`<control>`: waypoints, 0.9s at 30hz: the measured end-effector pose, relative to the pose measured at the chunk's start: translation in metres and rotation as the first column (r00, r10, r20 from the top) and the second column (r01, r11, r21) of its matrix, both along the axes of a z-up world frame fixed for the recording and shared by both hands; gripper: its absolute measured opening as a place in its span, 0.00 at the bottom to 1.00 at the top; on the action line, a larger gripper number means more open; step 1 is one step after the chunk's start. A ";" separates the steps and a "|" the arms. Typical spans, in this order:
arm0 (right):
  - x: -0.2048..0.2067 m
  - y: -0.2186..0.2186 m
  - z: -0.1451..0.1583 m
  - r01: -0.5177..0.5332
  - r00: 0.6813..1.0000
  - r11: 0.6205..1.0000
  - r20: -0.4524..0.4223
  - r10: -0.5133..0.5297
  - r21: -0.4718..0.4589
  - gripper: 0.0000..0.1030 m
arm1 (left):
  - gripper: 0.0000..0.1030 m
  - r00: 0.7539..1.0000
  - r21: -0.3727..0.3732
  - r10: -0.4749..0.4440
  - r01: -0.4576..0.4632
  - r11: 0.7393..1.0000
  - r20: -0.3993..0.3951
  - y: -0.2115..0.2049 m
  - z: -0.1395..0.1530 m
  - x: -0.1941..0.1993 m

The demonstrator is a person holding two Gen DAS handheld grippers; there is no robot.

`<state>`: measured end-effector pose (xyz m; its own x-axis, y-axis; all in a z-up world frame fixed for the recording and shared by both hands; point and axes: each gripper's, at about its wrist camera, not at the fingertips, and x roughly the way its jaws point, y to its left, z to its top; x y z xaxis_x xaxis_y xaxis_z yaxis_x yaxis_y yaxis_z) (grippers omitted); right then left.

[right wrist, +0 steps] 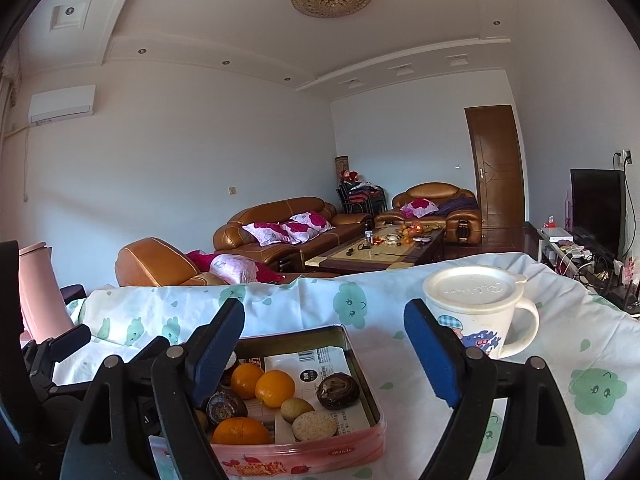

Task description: Organize fruits

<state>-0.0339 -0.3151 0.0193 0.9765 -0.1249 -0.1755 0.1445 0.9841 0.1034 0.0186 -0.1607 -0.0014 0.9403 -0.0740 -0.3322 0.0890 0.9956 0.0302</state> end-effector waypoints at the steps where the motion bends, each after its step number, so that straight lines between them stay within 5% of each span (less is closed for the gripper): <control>1: -0.003 0.002 0.000 0.003 1.000 1.000 0.004 -0.003 -0.005 0.81 | 1.00 1.000 0.000 -0.003 0.003 1.000 0.003 0.001 0.000 -0.003; 27: -0.027 0.014 0.002 0.071 0.995 0.996 0.070 -0.067 -0.059 0.84 | 1.00 1.000 -0.027 -0.012 0.012 1.000 0.014 0.010 0.001 -0.018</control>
<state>-0.0611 -0.3016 0.0217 0.9746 -0.2008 -0.0990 0.2068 0.9768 0.0548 0.0002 -0.1508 -0.0003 0.9437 -0.0941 -0.3172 0.1006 0.9949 0.0043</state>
